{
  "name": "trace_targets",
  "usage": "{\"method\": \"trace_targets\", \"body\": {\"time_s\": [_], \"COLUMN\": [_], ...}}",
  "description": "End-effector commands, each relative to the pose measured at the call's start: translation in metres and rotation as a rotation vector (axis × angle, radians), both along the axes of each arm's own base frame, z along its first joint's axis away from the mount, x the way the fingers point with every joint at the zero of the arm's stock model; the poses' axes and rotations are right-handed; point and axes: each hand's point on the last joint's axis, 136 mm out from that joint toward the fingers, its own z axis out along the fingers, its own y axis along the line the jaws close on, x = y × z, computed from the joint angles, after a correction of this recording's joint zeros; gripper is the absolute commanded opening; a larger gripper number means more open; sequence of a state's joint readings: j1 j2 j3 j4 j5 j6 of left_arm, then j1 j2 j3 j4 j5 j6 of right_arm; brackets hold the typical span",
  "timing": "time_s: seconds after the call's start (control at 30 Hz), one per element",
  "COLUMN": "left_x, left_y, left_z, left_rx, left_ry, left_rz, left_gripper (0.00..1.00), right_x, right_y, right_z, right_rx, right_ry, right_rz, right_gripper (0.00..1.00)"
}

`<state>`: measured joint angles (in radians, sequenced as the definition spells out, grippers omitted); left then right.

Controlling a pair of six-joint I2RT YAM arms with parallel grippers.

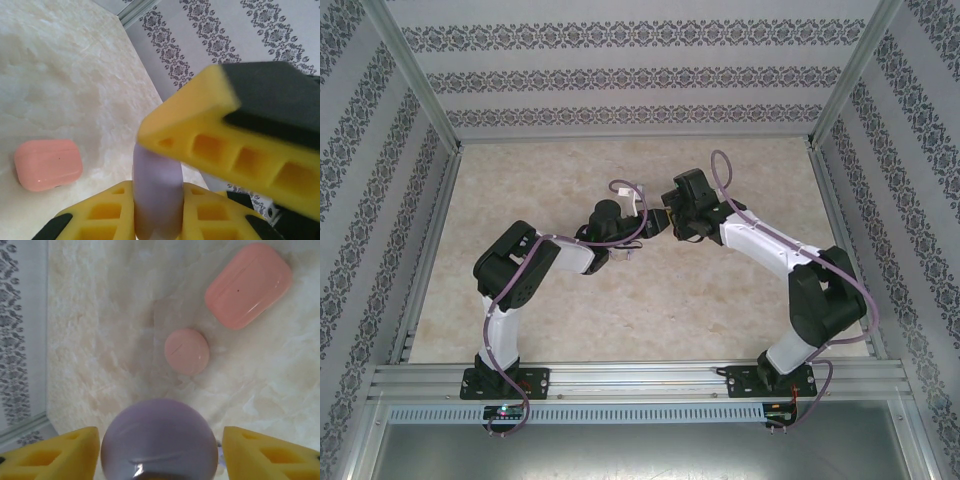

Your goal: Insert the wireless bluetooth earbuds into the charging case

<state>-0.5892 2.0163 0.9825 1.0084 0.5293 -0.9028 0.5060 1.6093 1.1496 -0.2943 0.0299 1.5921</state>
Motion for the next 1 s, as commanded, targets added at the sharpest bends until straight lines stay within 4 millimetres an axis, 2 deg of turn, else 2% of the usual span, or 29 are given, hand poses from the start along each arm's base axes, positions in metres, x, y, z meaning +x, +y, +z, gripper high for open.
{"method": "trace_targets", "body": {"time_s": [0.0, 0.17, 0.3, 0.43, 0.53, 0.7, 0.83, 0.97], "left_x": [0.002, -0.006, -0.013, -0.016, -0.021, -0.03, -0.039, -0.048], "left_y": [-0.003, 0.004, 0.014, 0.024, 0.026, 0.032, 0.036, 0.035], "left_z": [0.016, 0.02, 0.027, 0.039, 0.051, 0.065, 0.077, 0.084], "left_rx": [-0.051, -0.025, 0.014, 0.035, 0.051, 0.096, 0.107, 0.12], "left_ry": [-0.033, -0.031, -0.049, -0.066, -0.086, -0.11, -0.13, -0.136], "left_rz": [0.002, -0.027, -0.055, -0.083, -0.139, -0.226, -0.282, -0.342], "left_gripper": [0.0, 0.0, 0.0, 0.0, 0.0, 0.0, 0.0, 0.0], "right_x": [0.005, -0.001, -0.016, -0.026, -0.031, -0.044, -0.053, -0.054], "right_y": [-0.009, -0.039, -0.067, -0.084, -0.081, -0.054, -0.044, -0.029], "right_z": [0.036, 0.066, 0.066, 0.06, 0.057, 0.061, 0.068, 0.08], "right_rx": [0.02, -0.045, -0.122, -0.206, -0.245, -0.308, -0.325, -0.291], "right_ry": [-0.094, -0.171, -0.215, -0.278, -0.353, -0.525, -0.612, -0.684], "right_rz": [0.011, 0.053, 0.103, 0.211, 0.352, 0.653, 0.766, 0.824], "right_gripper": [0.76, 0.82, 0.83, 0.85, 0.85, 0.85, 0.86, 0.85]}}
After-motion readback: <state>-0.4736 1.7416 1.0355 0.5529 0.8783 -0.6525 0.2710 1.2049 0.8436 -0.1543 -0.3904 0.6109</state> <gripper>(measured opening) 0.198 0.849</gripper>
